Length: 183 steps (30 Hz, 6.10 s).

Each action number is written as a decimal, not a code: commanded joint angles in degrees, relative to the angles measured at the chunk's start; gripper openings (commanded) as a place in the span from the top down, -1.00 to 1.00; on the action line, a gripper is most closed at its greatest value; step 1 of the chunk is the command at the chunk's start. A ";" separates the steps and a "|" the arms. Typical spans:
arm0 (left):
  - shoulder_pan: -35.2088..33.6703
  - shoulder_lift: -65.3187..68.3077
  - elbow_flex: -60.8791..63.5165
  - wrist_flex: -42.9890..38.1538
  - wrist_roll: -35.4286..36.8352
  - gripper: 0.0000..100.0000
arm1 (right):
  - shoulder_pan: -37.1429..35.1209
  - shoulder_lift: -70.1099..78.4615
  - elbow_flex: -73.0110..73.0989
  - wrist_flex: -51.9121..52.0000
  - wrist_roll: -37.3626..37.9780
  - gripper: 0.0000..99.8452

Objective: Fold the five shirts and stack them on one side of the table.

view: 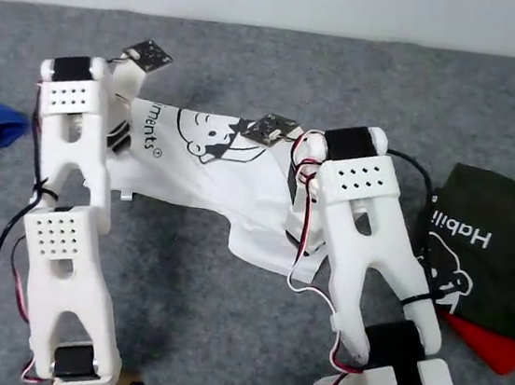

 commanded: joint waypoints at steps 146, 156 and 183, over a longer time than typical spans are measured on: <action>47.91 -3.25 4.88 -1.67 23.21 0.99 | 40.57 -27.21 -2.02 2.42 -8.53 0.98; 45.36 -2.73 -6.99 -2.20 23.12 0.99 | 40.57 -26.95 -1.93 2.33 -8.62 0.98; 37.19 4.13 -7.52 -10.29 20.13 0.79 | 40.57 -27.56 3.96 2.33 -8.70 0.98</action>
